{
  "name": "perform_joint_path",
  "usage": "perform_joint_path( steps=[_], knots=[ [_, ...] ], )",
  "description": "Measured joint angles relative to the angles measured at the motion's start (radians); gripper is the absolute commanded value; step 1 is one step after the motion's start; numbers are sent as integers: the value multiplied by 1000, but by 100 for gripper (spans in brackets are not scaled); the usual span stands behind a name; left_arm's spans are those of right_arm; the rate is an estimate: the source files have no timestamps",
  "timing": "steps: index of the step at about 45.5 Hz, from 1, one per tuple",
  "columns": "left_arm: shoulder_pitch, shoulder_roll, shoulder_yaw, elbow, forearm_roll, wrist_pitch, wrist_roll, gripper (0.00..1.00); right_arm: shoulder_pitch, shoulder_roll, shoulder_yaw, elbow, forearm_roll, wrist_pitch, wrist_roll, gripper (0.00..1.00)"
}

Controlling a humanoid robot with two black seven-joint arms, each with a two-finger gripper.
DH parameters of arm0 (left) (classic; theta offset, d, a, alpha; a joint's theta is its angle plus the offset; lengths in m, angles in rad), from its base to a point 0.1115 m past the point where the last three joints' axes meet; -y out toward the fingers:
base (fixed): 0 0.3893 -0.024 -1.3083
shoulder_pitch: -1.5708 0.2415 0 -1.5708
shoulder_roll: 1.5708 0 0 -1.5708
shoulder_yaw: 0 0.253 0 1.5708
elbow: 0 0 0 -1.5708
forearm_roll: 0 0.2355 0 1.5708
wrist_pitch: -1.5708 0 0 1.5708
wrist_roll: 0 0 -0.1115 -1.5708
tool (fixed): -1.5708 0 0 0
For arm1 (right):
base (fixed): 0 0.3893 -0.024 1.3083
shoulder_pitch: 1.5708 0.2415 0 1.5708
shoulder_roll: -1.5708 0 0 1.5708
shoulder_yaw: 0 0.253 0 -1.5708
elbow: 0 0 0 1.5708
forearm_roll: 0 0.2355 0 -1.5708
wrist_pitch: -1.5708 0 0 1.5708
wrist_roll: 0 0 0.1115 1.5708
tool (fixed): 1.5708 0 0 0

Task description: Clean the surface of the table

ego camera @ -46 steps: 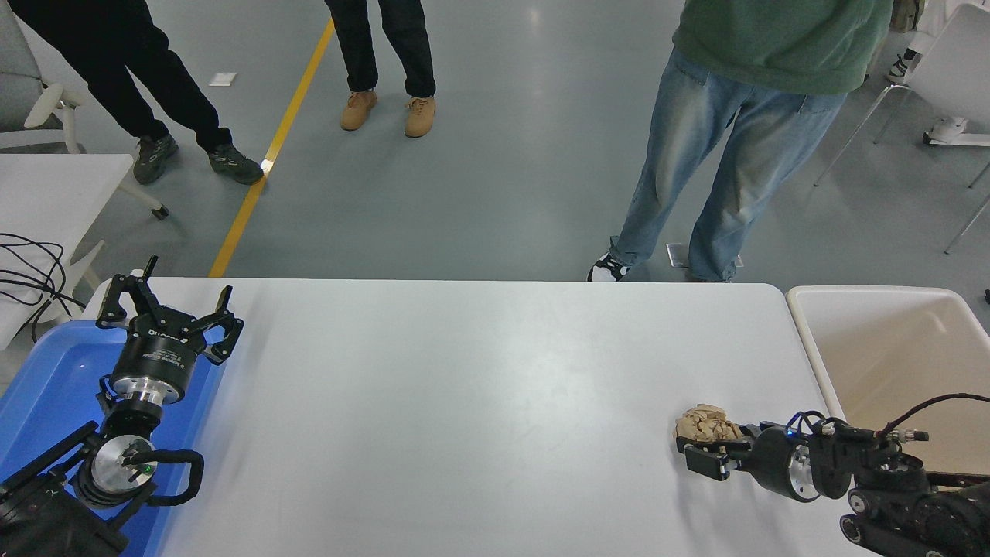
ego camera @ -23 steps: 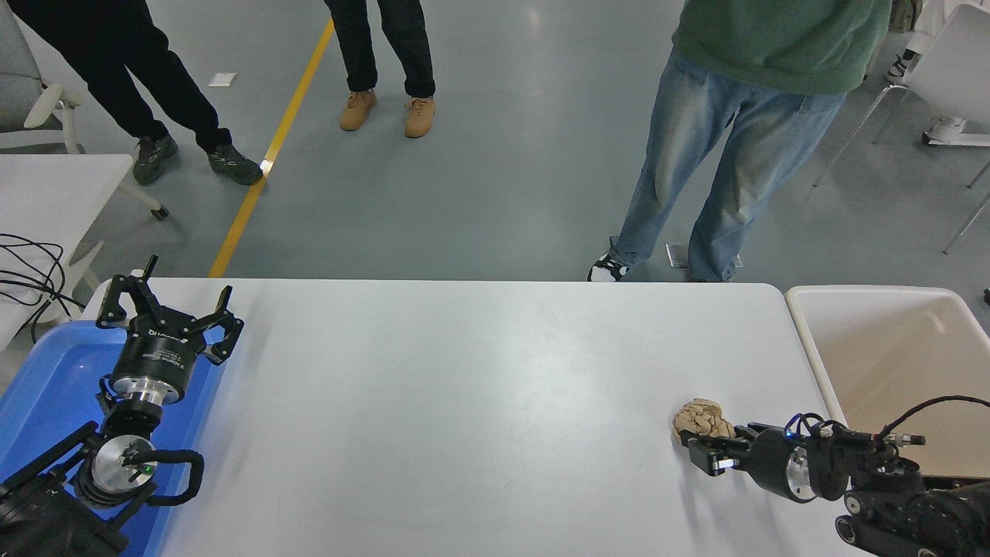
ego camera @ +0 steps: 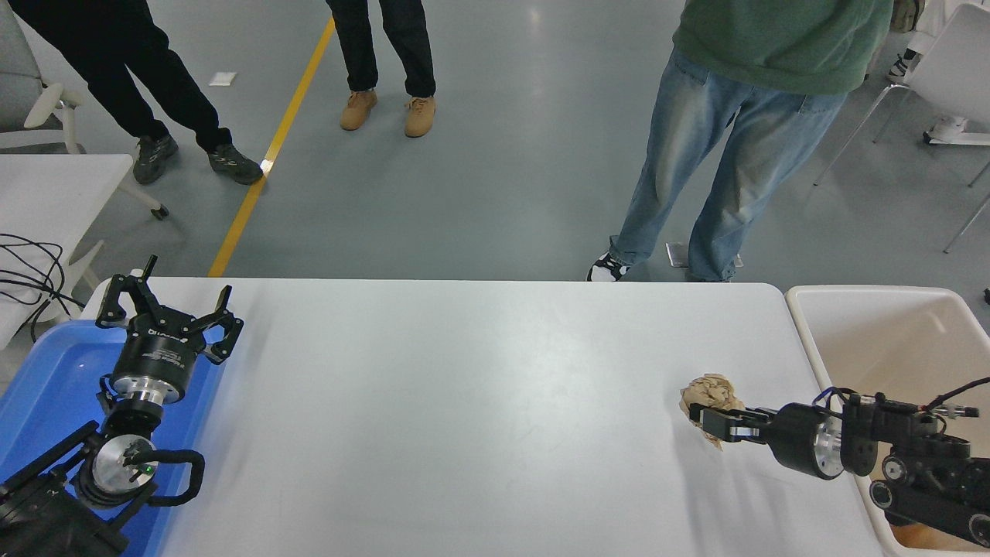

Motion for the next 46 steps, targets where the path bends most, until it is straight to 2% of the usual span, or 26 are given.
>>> perform_joint_path(
  steps=[18, 46],
  knots=[
    [0, 0, 0, 0, 0, 0, 0, 99, 63, -245, 30, 182, 43, 21, 24, 0],
    [0, 0, 0, 0, 0, 0, 0, 99, 76, -493, 195, 247, 225, 132, 53, 0]
  ],
)
